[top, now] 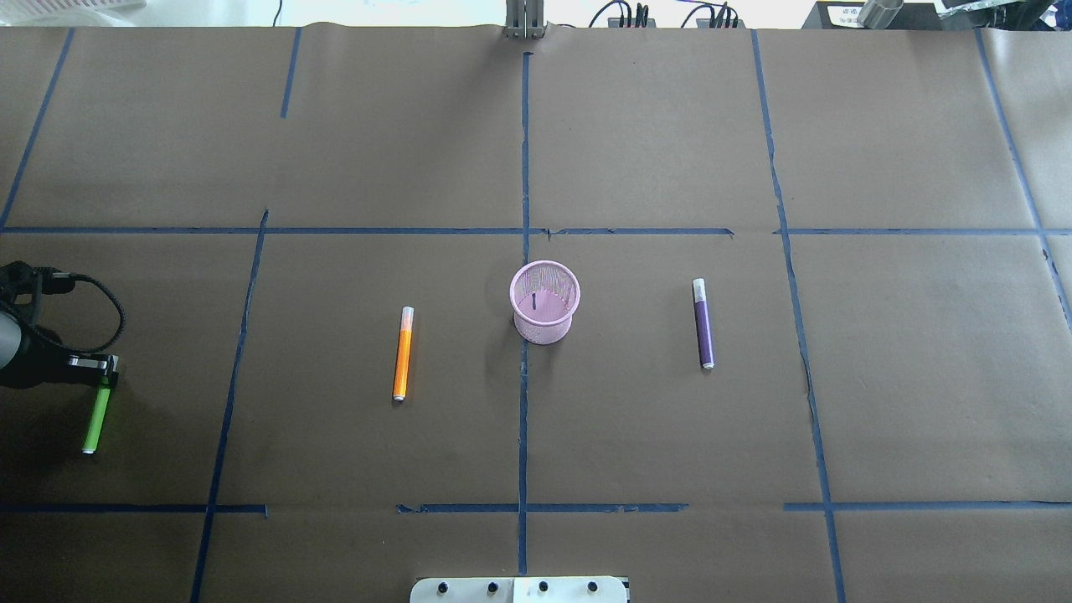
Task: Collect pens into pen holder
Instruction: 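Lower the left gripper onto the green marker and grasp it, then lift the green marker and carry it over the pink cup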
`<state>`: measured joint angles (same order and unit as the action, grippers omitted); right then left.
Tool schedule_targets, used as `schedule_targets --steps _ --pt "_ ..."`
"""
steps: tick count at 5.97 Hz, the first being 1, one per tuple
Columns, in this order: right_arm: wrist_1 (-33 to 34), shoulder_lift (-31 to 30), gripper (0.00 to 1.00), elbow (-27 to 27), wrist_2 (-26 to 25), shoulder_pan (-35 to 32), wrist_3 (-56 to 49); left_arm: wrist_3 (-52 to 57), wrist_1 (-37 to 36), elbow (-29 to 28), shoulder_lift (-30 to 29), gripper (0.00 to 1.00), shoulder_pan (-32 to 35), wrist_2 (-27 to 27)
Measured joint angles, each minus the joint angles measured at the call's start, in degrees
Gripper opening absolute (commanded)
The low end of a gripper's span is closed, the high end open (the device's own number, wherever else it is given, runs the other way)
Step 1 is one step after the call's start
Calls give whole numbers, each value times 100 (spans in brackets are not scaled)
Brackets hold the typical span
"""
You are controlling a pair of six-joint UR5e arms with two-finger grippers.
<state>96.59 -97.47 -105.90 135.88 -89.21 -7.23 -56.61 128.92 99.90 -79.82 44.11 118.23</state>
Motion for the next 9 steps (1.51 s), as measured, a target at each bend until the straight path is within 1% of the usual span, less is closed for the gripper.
schedule_targets --steps 1,2,3,4,5,6,7,8,9 --pt "0 0 100 0 0 0 1 1 -4 75 -15 0 11 -4" --pt "0 0 100 0 0 0 2 1 -4 334 -33 0 30 -119" --pt "0 0 100 0 0 0 2 26 5 671 -142 1 42 -442" --pt "0 0 100 -3 0 0 2 67 34 924 -433 3 43 -740" --pt "0 0 100 -11 0 0 2 79 92 1079 -953 6 37 -855" --pt "0 0 100 -15 0 0 2 51 131 1175 -1518 7 25 -949" --pt "0 0 100 -17 0 0 5 -35 118 1258 -2012 5 -55 -1330" --pt "0 0 100 -18 3 0 9 -230 70 1297 -2439 4 -301 -2067" --pt "0 0 100 -18 7 0 10 -400 -118 1274 -2915 4 -698 -2917"
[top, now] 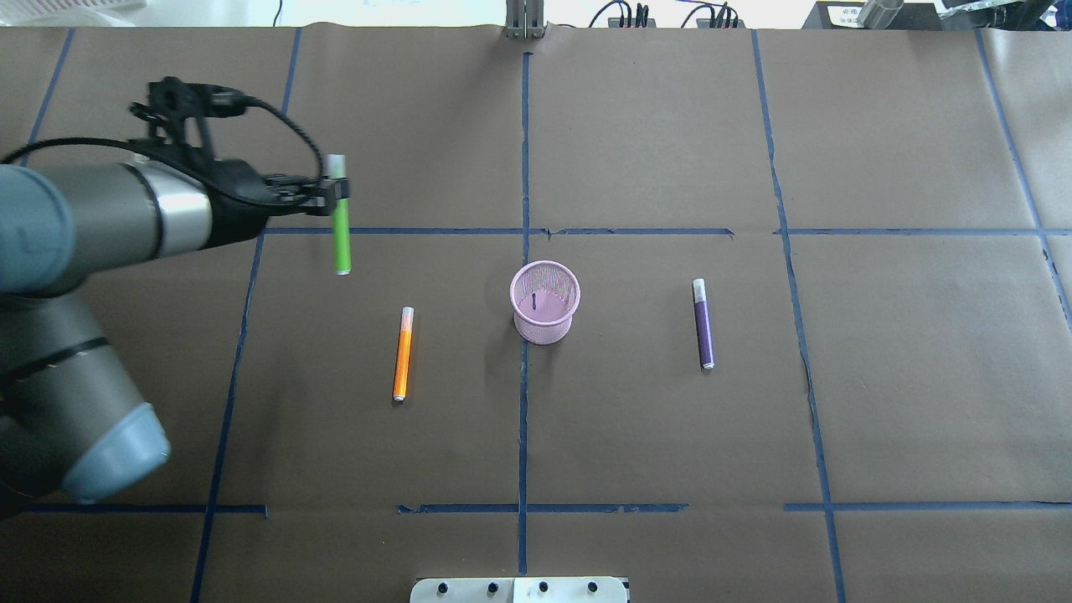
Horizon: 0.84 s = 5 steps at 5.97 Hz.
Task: Collect pens into pen holder
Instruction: 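Lift the green marker and carry it over the pink cup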
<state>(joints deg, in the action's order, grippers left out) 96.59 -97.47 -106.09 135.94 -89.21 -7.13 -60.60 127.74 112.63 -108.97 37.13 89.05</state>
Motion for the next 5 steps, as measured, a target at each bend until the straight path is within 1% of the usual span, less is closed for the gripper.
schedule_targets --steps 1,2,3,4,5 --pt "0 0 100 0 2 0 0 -66 -362 -117 -598 4 -476 -875" --pt "2 0 100 0 2 0 -2 -126 -642 -471 -1204 4 -925 -1701" --pt "4 0 100 0 2 0 -6 -264 -737 -1111 -1789 4 -1258 -2394" --pt "2 0 100 0 2 0 -8 -428 -754 -1674 -2182 4 -1457 -2826" --pt "3 0 100 0 2 0 -8 -530 -750 -1967 -2326 5 -1638 -3115"
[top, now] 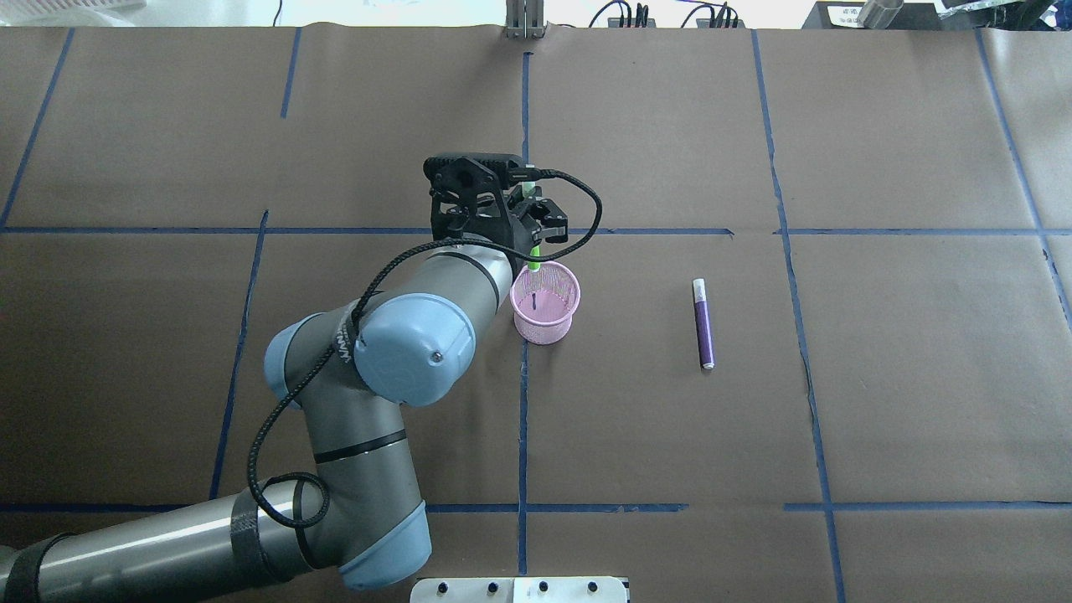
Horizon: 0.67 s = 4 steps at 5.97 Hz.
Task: Collect pens into pen holder
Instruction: 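Lift the green marker and carry it over the pink cup, then lower the green marker into the cup and open the left gripper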
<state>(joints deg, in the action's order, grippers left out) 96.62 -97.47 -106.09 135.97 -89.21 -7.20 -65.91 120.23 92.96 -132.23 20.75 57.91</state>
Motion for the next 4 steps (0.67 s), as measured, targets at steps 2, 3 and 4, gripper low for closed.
schedule_targets --steps 2,3,4 --pt "3 0 100 0 -2 0 0 -61 8 -231 -29 13 -331 -325" --pt "0 0 100 0 -4 0 -3 -82 11 -299 -28 46 -430 -398" --pt "-2 0 100 0 -2 0 -7 -87 13 -320 -32 89 -474 -455"
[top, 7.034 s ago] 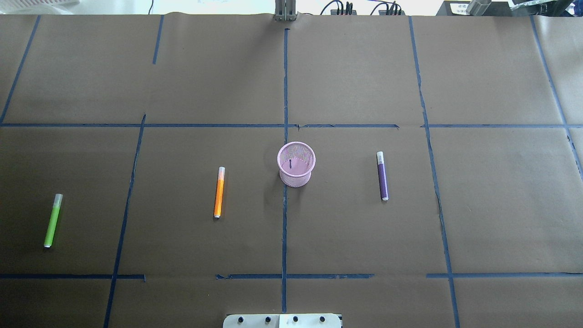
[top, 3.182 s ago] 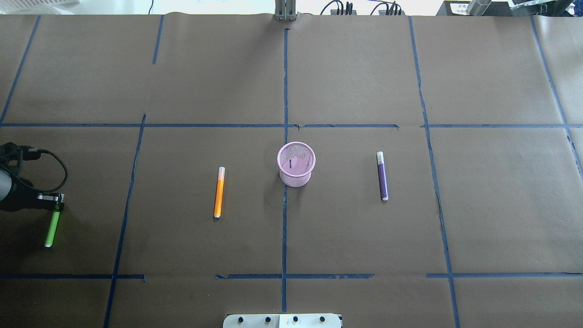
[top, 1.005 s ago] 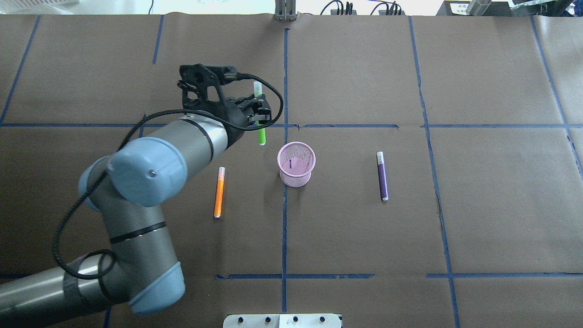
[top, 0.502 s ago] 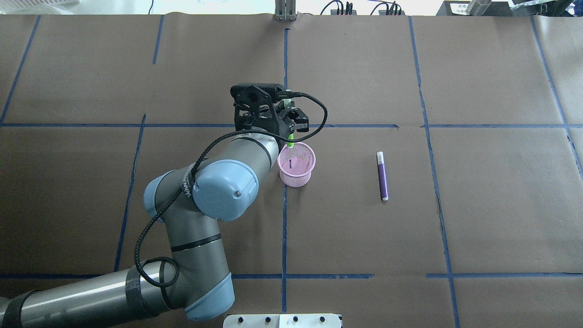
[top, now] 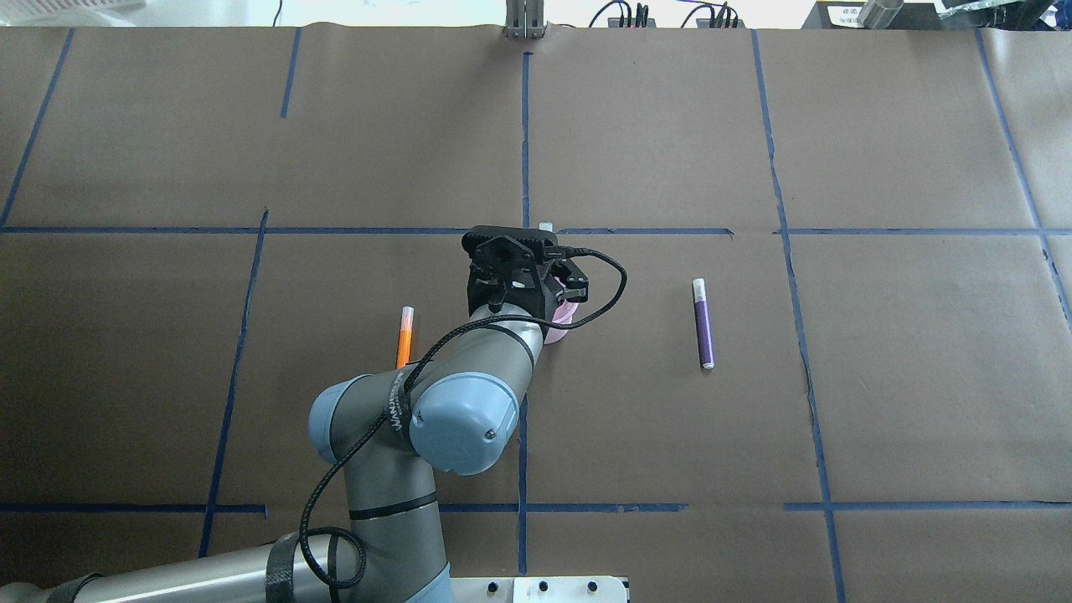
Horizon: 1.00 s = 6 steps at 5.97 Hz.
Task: Collect pens into pen holder
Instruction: 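Lower the green marker into the cup and open the left gripper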
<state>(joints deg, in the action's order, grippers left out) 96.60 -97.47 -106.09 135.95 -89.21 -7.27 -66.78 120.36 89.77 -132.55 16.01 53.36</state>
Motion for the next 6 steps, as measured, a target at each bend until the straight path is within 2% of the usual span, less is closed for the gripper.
schedule_targets --steps 1,3,4,6 --pt "2 0 100 0 1 0 -2 16 -3 9 -2 100 -14 -14" --pt "5 6 100 -1 2 0 -3 235 -71 235 -3 100 25 132" --pt "2 12 100 -6 2 0 -11 363 -364 568 6 100 162 641" --pt "0 17 100 -11 11 0 -6 427 -2102 1543 173 100 642 2277"
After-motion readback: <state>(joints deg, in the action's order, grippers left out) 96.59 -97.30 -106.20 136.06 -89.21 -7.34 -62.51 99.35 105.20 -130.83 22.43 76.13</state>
